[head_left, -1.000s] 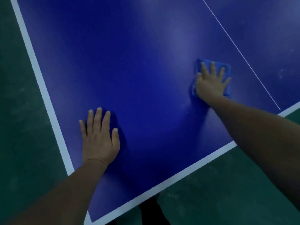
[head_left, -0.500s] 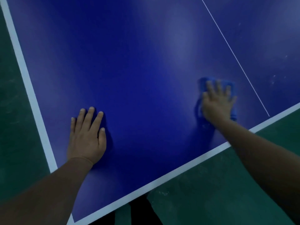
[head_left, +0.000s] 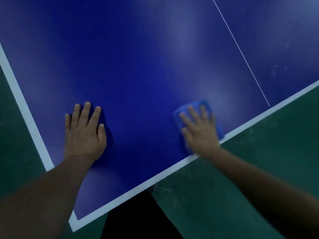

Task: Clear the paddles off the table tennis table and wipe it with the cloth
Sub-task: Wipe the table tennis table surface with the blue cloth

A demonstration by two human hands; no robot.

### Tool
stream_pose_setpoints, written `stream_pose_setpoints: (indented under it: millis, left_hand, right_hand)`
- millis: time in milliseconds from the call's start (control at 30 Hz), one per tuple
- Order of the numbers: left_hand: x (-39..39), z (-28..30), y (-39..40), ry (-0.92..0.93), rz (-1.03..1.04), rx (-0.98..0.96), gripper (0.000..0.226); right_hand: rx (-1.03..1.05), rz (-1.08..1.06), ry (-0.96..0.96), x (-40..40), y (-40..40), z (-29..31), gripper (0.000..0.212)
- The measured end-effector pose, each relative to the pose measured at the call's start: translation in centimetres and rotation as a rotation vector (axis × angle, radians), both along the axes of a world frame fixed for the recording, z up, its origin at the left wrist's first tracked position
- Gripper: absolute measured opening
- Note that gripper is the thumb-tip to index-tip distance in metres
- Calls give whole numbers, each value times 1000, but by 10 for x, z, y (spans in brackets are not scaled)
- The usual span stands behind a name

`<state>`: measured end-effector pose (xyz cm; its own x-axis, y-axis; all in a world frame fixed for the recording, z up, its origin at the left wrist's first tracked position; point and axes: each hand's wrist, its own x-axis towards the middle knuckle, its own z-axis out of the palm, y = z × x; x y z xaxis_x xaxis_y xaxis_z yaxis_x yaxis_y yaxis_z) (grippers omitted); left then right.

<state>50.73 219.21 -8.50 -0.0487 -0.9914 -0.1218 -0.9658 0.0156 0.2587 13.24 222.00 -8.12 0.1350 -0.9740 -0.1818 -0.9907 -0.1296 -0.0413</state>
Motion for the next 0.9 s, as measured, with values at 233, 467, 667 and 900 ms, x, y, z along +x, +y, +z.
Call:
stream_pose_setpoints:
  millis: [233, 467, 667, 900]
  left_hand:
    - [-1, 2, 1, -7, 2, 8, 63]
    - [-3, 4, 1, -26, -12, 37, 65]
    - [-11, 13, 0, 16, 55, 83, 68]
    - [-107, 24, -21, 43, -22, 85, 63]
  right_hand:
    - [-5, -899, -82, -23, -47, 7, 60]
    - [-13, 53, -45, 28, 36, -4, 54]
    - [11, -823, -84, -79, -24, 14, 62]
    - [-16, -127, -48, 18, 18, -1, 54]
